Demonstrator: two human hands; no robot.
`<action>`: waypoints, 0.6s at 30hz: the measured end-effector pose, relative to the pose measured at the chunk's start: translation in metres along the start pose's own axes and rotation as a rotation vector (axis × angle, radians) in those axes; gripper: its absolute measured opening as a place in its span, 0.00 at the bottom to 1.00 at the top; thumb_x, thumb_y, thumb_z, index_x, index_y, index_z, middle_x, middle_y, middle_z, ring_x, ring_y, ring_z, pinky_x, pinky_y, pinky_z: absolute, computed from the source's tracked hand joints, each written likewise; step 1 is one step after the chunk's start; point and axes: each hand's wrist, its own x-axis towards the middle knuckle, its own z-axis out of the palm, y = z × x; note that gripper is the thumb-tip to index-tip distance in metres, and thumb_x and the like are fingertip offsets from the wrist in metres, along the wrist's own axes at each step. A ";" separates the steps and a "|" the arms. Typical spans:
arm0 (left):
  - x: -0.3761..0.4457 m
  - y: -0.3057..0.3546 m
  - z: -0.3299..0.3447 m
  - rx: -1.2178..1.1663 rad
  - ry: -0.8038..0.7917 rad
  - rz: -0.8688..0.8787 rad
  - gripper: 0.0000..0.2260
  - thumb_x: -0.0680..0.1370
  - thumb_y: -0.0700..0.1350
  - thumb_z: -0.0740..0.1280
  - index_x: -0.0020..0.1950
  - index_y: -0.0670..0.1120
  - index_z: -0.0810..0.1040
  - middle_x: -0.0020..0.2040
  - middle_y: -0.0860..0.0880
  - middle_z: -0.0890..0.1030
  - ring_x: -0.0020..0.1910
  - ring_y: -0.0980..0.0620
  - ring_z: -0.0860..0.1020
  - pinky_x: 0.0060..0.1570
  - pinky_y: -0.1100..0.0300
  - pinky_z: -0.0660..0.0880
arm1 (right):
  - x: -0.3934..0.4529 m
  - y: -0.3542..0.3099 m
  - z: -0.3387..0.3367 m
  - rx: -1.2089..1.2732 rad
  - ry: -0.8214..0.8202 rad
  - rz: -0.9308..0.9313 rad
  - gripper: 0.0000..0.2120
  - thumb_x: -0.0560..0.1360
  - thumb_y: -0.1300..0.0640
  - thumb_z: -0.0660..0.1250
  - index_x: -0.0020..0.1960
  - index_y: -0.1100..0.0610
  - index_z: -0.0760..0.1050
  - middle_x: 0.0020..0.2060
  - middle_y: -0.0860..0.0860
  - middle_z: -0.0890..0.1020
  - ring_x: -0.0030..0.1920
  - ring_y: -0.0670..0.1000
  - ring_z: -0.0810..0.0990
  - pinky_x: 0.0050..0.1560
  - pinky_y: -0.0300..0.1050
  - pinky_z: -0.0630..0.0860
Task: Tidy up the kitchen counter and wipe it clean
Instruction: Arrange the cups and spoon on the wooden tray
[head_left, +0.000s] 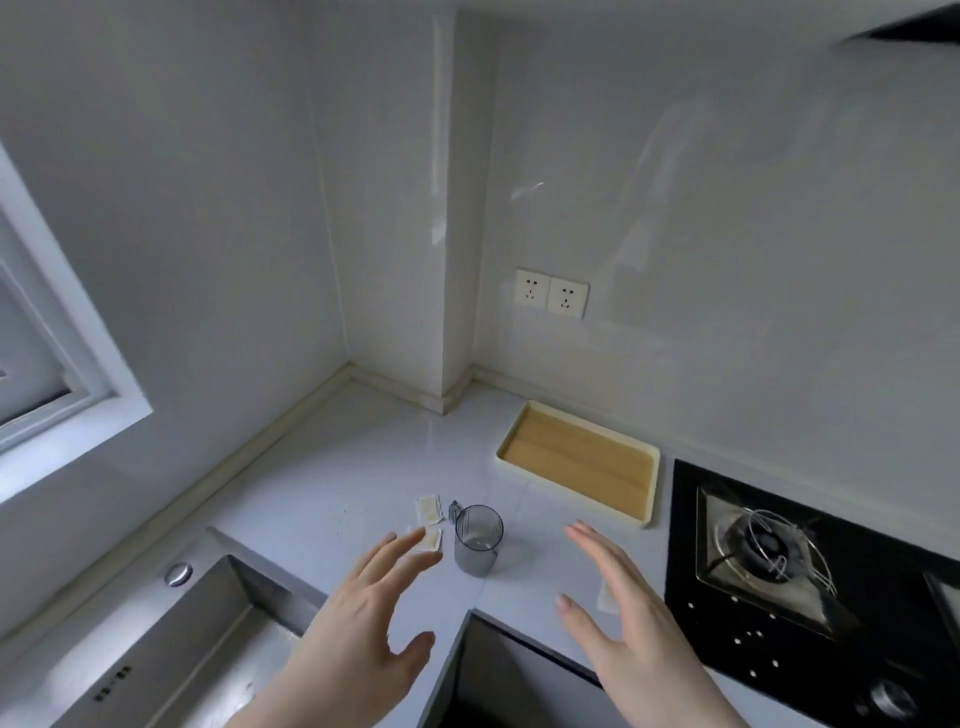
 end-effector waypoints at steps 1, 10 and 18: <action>-0.007 -0.003 0.010 -0.012 -0.019 -0.032 0.29 0.76 0.58 0.67 0.75 0.68 0.61 0.77 0.74 0.49 0.81 0.63 0.48 0.79 0.59 0.55 | -0.007 0.008 0.007 0.007 -0.017 0.030 0.27 0.80 0.48 0.67 0.72 0.31 0.61 0.72 0.23 0.60 0.73 0.29 0.58 0.67 0.24 0.57; -0.029 -0.006 0.054 -0.073 -0.106 -0.124 0.27 0.78 0.55 0.66 0.77 0.64 0.63 0.78 0.70 0.55 0.78 0.63 0.56 0.75 0.66 0.56 | -0.037 0.049 0.032 0.047 -0.112 0.221 0.25 0.78 0.48 0.69 0.68 0.27 0.64 0.69 0.21 0.61 0.71 0.29 0.62 0.74 0.42 0.63; 0.000 0.004 0.072 -0.133 -0.098 -0.110 0.27 0.78 0.55 0.67 0.76 0.63 0.65 0.79 0.67 0.58 0.78 0.61 0.59 0.75 0.62 0.60 | -0.038 0.060 0.015 0.033 -0.142 0.252 0.25 0.80 0.47 0.67 0.72 0.32 0.63 0.70 0.23 0.63 0.72 0.30 0.62 0.76 0.43 0.63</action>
